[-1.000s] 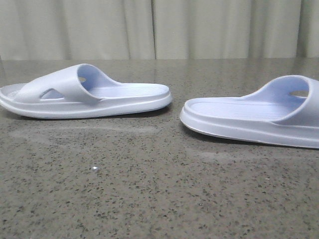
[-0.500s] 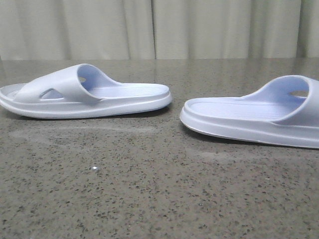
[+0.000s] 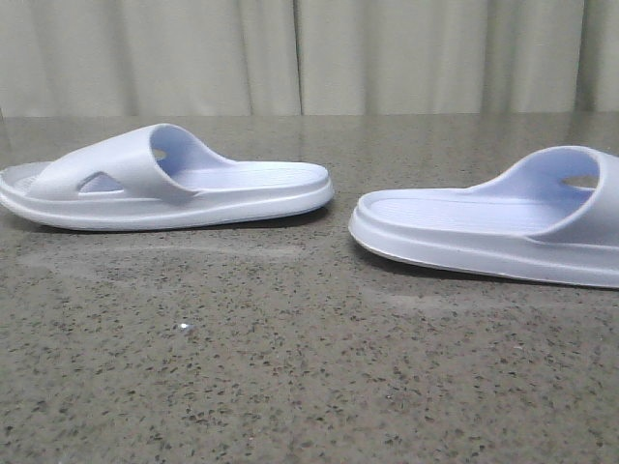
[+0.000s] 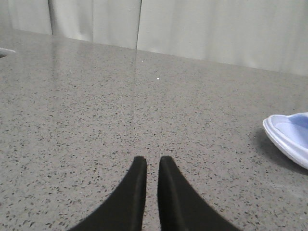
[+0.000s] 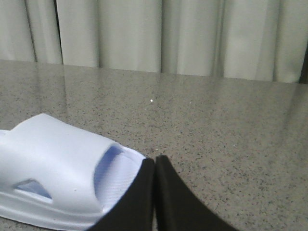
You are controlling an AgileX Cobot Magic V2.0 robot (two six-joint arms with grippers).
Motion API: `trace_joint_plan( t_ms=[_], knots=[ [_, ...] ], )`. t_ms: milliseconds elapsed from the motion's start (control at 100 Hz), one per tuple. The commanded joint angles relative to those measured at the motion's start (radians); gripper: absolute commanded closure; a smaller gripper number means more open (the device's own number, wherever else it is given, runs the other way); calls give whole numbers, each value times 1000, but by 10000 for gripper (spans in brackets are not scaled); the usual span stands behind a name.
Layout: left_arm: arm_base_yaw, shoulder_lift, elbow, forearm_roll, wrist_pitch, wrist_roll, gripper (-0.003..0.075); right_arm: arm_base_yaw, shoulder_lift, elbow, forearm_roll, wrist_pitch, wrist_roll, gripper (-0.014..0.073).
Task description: Insert blue slippers together front up
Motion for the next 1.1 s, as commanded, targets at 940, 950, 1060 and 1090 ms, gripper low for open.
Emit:
trace_joint_plan(
  t_ms=[940,950,1060,1090],
  knots=[
    [2,209,-278,-291,72,-7,705,-5,186,-200,486,157,-6,671],
    [2,227,-294,-272,79,-7,705,-5,195,-215,482,164,-6,671],
    [2,357,-403,-203,189,30,705,-5,333,-335,386,267,-6,672],
    [2,393,-418,-203,206,46,705,-5,363,-363,362,287,-6,672]
  ],
)
